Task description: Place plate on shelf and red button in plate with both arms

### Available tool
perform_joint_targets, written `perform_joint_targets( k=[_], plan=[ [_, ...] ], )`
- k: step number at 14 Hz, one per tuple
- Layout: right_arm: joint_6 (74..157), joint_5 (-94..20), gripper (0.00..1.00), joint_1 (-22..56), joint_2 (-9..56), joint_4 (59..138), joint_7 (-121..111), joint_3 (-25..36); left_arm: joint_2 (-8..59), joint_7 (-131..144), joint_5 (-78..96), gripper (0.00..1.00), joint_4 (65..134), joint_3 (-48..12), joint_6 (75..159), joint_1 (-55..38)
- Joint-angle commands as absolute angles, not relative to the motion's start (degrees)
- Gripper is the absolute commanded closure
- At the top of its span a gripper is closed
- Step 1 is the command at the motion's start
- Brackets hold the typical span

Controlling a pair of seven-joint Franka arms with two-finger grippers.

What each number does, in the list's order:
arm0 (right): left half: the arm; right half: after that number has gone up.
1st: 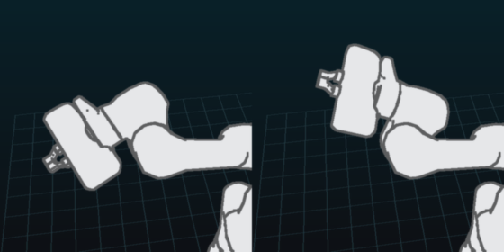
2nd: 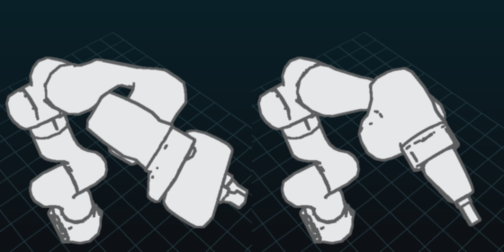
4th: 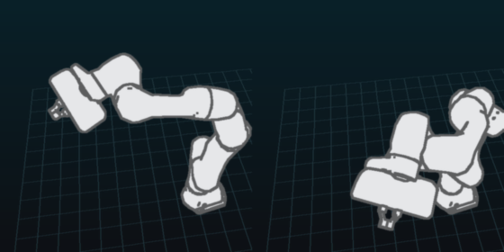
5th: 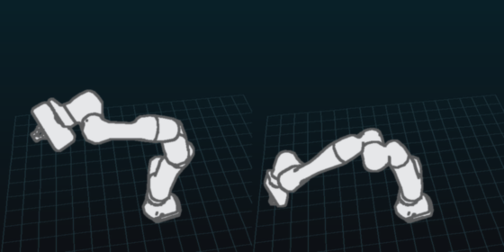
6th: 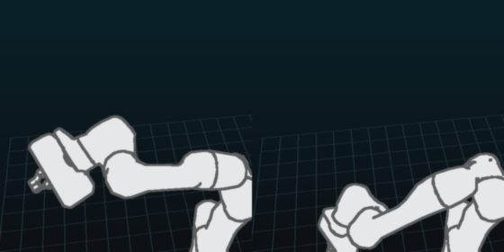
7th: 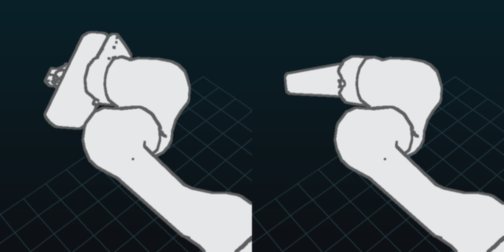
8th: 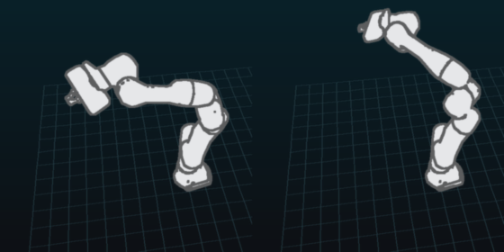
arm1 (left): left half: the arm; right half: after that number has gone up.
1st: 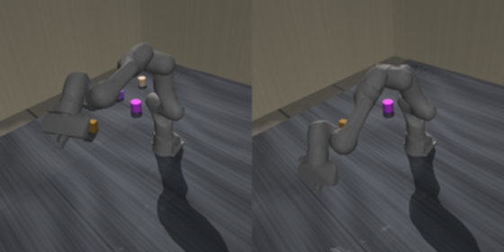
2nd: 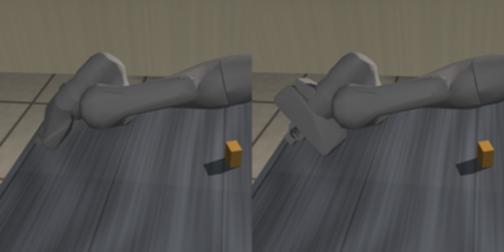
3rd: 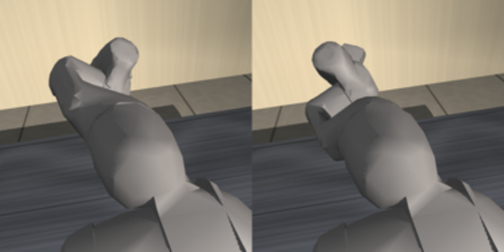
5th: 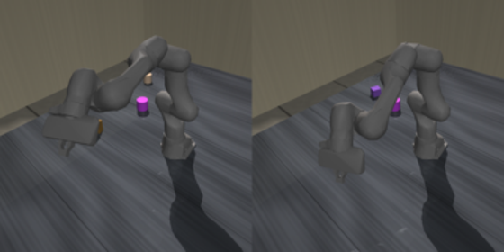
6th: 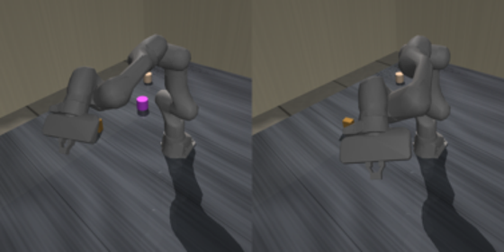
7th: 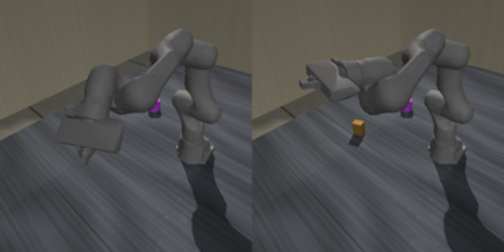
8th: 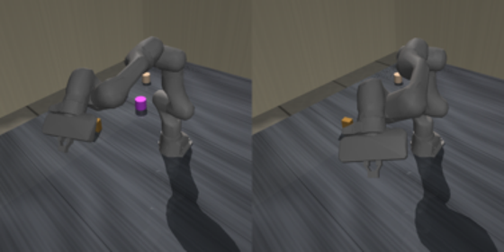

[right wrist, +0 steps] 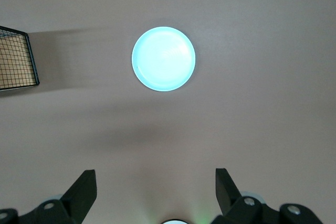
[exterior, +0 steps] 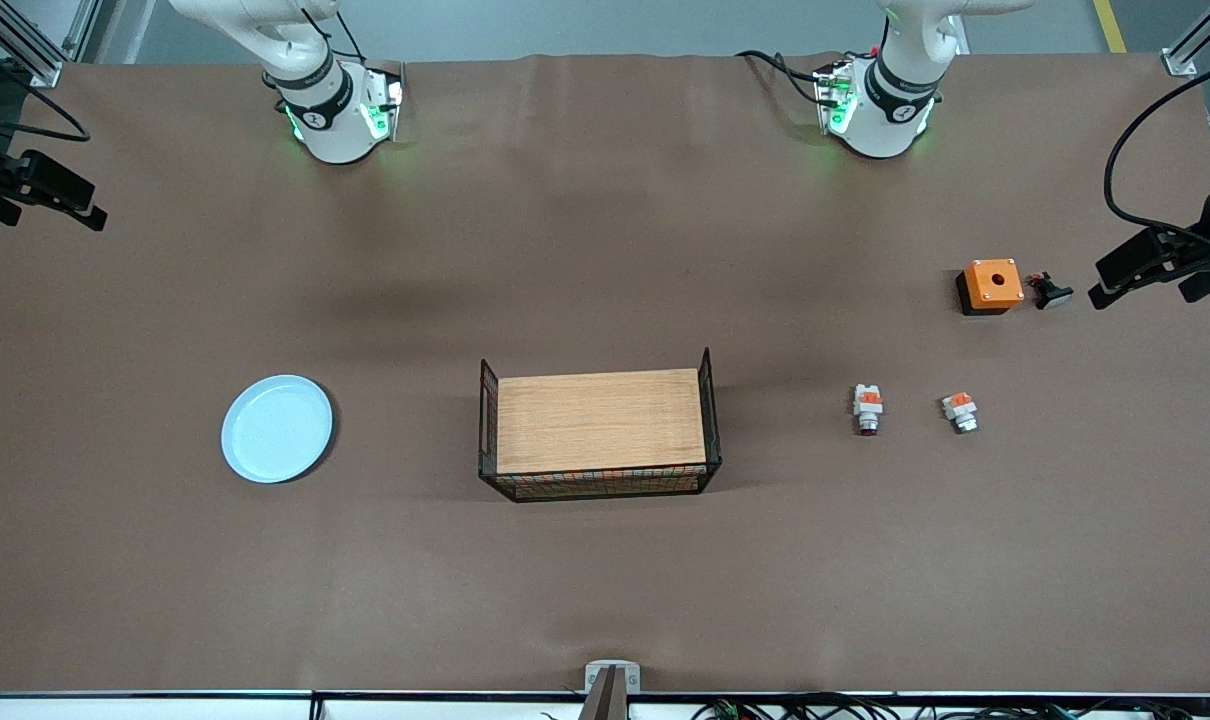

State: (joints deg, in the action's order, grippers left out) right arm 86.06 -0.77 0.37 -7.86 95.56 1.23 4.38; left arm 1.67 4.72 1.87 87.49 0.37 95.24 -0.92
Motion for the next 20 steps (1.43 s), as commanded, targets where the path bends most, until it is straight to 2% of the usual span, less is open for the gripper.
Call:
perform_joint_targets(
  k=[1,9,13,16,20],
  plan=[
    [87.8,0.3,0.00,-0.3,-9.7,97.3,0.4,4.0,1.7,3.8,2.3,0.00,87.2,0.4,93.8,-0.6],
    [89.4,1.1,0.00,-0.3,-9.6,97.5,0.4,4.0,2.0,4.5,3.0,0.00,87.4,0.3,92.8,0.7],
    [88.8,1.0,0.00,-0.8,-9.4,97.2,0.4,4.0,3.1,4.8,4.0,0.00,89.8,0.2,92.3,0.7],
    [87.8,1.0,0.00,-1.2,-9.1,96.0,0.5,4.1,5.1,5.1,4.1,0.00,93.4,-0.2,95.5,0.2],
    [86.8,0.8,0.00,-1.1,-6.4,93.4,1.1,4.0,7.4,6.1,4.1,0.00,100.0,-1.3,104.4,-1.0]
  ],
)
